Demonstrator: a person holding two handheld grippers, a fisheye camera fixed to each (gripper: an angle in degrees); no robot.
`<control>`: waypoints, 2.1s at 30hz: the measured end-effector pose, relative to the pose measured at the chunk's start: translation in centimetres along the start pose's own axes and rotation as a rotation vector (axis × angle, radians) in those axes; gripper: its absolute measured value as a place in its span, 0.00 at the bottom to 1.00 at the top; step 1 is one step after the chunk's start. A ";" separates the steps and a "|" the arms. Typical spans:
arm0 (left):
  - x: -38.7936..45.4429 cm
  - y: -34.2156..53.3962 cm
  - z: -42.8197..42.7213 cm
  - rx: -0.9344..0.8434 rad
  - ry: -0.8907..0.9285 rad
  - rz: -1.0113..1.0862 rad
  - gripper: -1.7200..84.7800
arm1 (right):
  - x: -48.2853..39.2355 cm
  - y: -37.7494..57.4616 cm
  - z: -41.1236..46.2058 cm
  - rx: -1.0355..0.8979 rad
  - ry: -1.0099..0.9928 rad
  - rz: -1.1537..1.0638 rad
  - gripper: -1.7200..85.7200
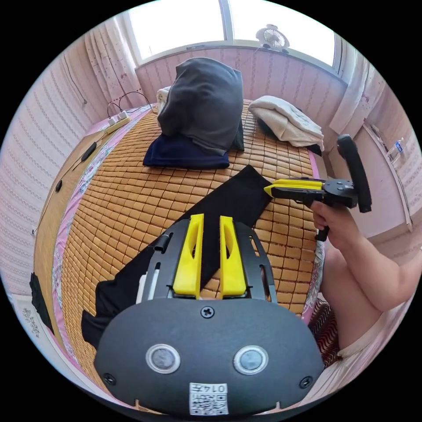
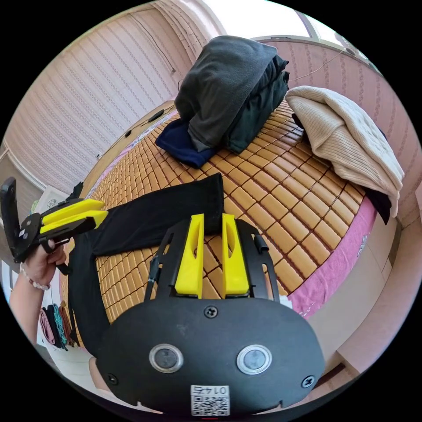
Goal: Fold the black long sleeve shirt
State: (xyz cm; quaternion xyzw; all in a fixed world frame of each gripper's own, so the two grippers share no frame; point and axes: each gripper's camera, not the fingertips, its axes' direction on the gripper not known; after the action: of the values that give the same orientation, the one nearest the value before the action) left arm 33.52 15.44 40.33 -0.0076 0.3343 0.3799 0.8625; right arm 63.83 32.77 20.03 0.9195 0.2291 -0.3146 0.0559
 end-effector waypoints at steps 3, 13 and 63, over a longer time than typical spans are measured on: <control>-0.1 -3.0 3.6 -0.054 0.004 0.008 0.10 | 1.3 -0.5 -1.0 -0.003 -0.046 0.023 0.08; 0.1 -5.8 9.8 -0.137 -0.047 0.012 0.04 | 4.0 -1.1 -3.4 0.022 -0.206 0.079 0.05; -5.5 55.1 -29.3 0.131 -0.115 -1.034 0.10 | -46.0 26.8 11.4 -0.300 -0.313 -0.997 0.10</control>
State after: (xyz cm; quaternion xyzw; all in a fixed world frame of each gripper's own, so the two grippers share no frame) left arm -22.29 43.23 34.08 -0.0967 0.2622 -0.1174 0.9530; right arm 37.71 -11.66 37.64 0.6233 0.6688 -0.4000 0.0639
